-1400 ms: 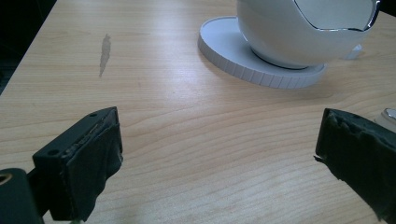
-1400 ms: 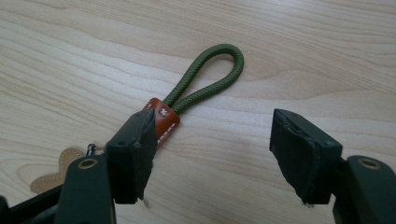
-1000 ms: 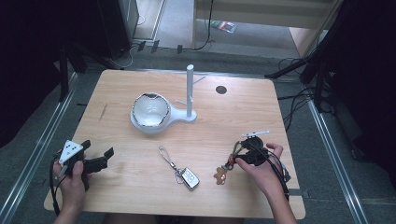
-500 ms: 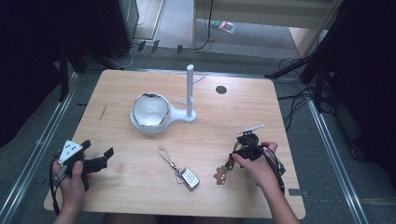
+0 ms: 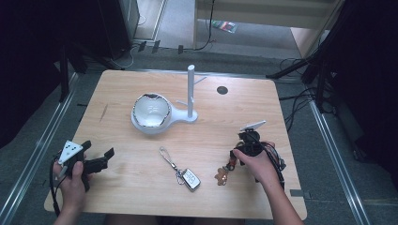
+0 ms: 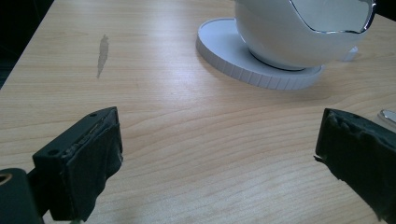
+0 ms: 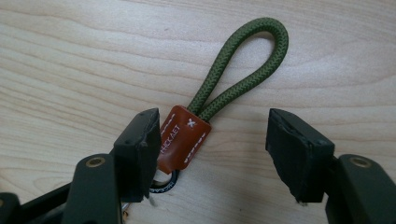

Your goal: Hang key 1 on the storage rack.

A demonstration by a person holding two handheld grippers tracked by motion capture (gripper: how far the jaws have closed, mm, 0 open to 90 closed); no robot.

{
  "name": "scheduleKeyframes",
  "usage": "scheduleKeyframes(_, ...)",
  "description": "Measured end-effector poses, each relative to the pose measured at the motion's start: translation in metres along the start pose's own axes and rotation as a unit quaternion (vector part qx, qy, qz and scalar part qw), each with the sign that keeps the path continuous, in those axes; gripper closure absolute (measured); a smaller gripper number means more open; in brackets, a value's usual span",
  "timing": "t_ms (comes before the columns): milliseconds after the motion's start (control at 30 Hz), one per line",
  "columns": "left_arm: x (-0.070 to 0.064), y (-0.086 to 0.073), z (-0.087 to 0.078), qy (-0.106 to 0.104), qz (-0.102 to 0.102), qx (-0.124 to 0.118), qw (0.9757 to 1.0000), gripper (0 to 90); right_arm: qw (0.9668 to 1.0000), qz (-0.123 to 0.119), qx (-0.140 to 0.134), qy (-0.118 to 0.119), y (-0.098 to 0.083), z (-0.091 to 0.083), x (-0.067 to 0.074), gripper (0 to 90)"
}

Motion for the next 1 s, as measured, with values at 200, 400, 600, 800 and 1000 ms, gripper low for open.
scheduleKeyframes(200,0.000,0.000,0.000,0.000,-0.002,-0.002,1.0000,1.2,0.9995,0.023,0.018,-0.013,0.005,0.003,-0.001,37.3)
scheduleKeyframes(400,0.000,0.000,0.000,0.000,-0.004,-0.002,1.0000,1.1,0.9985,0.044,0.032,-0.008,0.011,0.004,0.002,38.2)
scheduleKeyframes(600,0.000,0.000,0.001,0.000,-0.004,-0.002,1.0000,1.2,0.9965,0.056,0.057,-0.024,0.016,0.011,0.004,38.9)
scheduleKeyframes(800,0.000,0.000,0.001,-0.001,-0.005,-0.002,1.0000,1.2,0.9938,0.070,0.079,-0.036,0.014,0.017,0.004,44.5)
scheduleKeyframes(1000,0.001,0.000,0.001,-0.002,-0.007,-0.002,1.0000,1.2,0.9919,0.084,0.089,-0.033,0.015,0.018,0.005,50.8)
Point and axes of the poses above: each handheld gripper's, and its own axes: z roughly forward along the jaws, y roughly out of its top, x roughly to its left, the point moved 7 cm from there along z, roughly forward along the jaws, and after that the axes turned 12 degrees about -x, right-handed, at the moved point
